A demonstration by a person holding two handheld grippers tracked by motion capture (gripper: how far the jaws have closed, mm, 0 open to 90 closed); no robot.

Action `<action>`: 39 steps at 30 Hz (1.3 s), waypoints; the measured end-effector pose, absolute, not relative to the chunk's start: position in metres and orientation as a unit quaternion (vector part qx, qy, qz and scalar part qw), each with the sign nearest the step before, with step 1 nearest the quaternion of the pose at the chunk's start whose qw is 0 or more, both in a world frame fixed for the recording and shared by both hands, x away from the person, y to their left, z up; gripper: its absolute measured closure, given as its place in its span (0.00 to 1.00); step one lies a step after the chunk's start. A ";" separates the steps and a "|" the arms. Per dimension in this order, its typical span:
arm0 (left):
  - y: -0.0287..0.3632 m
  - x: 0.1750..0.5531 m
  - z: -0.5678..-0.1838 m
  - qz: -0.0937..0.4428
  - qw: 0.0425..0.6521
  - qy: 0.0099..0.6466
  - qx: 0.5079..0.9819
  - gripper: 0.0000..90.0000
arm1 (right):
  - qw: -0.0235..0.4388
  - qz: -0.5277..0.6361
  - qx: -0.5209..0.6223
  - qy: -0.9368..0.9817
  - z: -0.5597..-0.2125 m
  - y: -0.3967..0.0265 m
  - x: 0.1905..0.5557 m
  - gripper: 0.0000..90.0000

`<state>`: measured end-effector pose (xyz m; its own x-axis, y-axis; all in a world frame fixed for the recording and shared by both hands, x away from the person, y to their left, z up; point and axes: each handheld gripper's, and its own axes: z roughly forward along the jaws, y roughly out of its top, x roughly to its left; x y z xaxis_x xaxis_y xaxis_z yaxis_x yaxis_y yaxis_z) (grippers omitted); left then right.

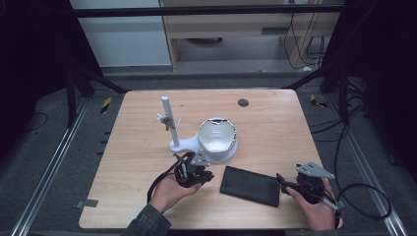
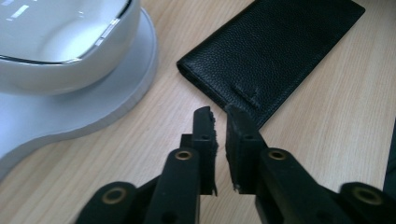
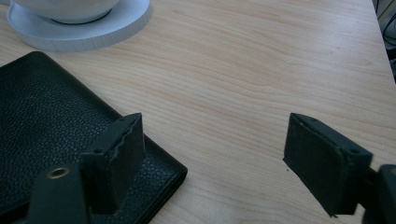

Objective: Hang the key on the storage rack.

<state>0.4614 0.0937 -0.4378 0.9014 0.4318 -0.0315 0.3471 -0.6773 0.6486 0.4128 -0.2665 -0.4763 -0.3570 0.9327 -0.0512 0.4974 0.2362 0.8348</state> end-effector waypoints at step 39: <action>0.091 0.443 -0.467 0.038 0.334 0.211 0.918 1.00 | 0.283 0.383 0.475 0.740 -0.478 -0.260 0.429 0.23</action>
<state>0.4434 0.0912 -0.4673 0.9080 0.4131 -0.0703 0.3619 -0.6884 0.6285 0.4290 -0.2603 -0.4779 -0.3880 0.9201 -0.0546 0.4864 0.2547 0.8358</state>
